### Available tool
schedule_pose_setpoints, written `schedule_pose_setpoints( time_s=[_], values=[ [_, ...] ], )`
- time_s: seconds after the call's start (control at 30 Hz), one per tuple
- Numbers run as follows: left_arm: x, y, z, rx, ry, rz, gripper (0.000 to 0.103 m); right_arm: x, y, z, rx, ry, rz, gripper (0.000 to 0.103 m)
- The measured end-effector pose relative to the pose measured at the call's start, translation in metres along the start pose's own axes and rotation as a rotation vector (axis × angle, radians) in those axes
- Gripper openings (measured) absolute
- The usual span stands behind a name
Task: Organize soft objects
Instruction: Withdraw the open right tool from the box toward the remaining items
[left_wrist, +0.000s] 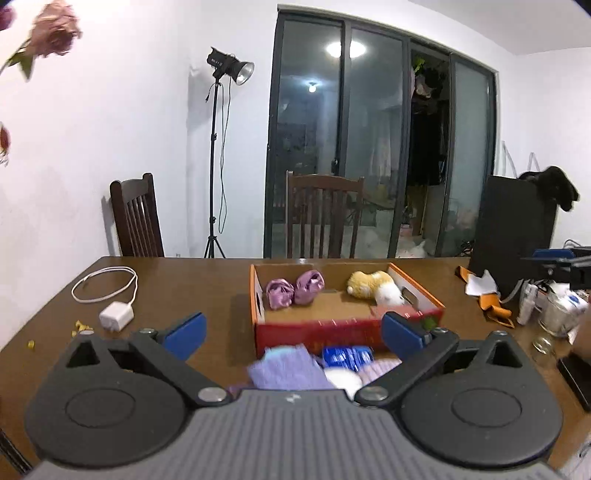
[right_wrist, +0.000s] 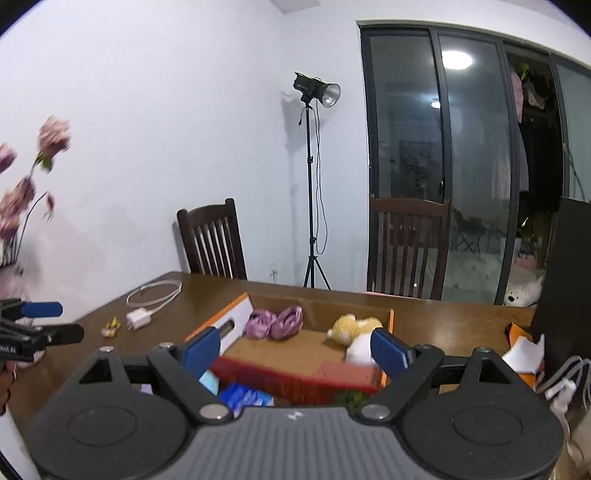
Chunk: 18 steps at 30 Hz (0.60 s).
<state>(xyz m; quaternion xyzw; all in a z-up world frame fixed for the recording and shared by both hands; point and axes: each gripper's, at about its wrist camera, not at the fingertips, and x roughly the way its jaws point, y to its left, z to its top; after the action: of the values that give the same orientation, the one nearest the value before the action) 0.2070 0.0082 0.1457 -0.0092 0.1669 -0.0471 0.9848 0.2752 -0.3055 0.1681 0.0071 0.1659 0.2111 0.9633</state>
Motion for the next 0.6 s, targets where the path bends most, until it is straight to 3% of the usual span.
schedule_pose_setpoints(
  time_s=[0.17, 0.3, 0.4, 0.6],
  values=[
    [-0.035, -0.005, -0.045, -0.026, -0.014, -0.021, 0.103, -0.04, 0.015, -0.062, 0.001, -0.025, -0.019, 0.095],
    [-0.037, -0.008, -0.07, 0.01, 0.051, -0.006, 0.103, -0.061, 0.01, -0.111, 0.07, 0.009, -0.028, 0.095],
    [-0.026, -0.014, -0.074, 0.05, 0.097, 0.003, 0.103, -0.052, 0.005, -0.124, 0.085, 0.08, -0.04, 0.095],
    [0.009, -0.021, -0.068, 0.015, 0.107, -0.019, 0.103, -0.023, -0.005, -0.123, 0.118, 0.086, -0.043, 0.095]
  ],
)
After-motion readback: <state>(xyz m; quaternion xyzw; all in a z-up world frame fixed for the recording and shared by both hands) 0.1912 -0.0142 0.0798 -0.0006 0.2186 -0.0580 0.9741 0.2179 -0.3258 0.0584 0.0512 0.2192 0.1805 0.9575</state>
